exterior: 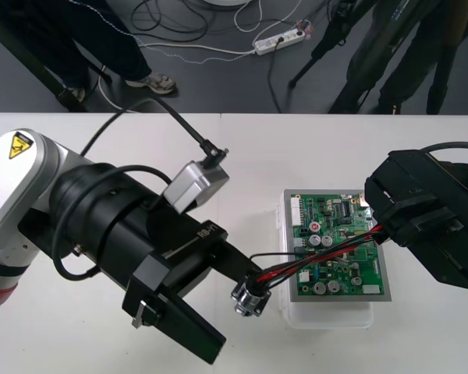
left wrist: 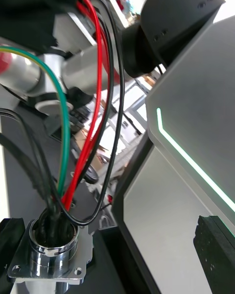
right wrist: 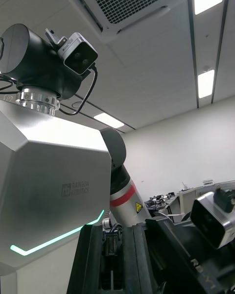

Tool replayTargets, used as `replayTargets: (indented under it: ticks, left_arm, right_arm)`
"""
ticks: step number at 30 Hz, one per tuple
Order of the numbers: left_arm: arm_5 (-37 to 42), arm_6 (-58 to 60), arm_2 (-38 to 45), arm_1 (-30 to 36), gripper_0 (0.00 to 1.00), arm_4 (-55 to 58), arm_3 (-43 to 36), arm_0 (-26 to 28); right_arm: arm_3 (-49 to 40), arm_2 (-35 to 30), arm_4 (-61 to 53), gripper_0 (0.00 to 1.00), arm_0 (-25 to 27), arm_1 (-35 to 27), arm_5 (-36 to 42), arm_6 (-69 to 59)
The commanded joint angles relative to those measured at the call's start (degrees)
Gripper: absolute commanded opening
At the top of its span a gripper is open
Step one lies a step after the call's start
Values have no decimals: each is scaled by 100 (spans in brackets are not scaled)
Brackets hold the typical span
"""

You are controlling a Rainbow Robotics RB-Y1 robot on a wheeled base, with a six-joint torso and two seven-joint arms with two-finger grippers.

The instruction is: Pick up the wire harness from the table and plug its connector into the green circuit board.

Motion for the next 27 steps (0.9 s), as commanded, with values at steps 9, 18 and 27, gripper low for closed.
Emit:
replayTargets:
  ticks: [9, 18, 27]
  left_arm:
    - [-160, 347, 1134, -126, 100, -121, -185, 315]
    - [-160, 171, 1820, -276, 100, -393, -405, 833]
    - [42, -66, 2180, -390, 100, -674, -959, 1378]
  right_arm:
    - [139, -412, 11, 0, 6, -482, -21, 263]
    - [438, -833, 11, 0, 94, -649, -21, 271]
    - [772, -1352, 415, 0, 182, -702, -21, 271]
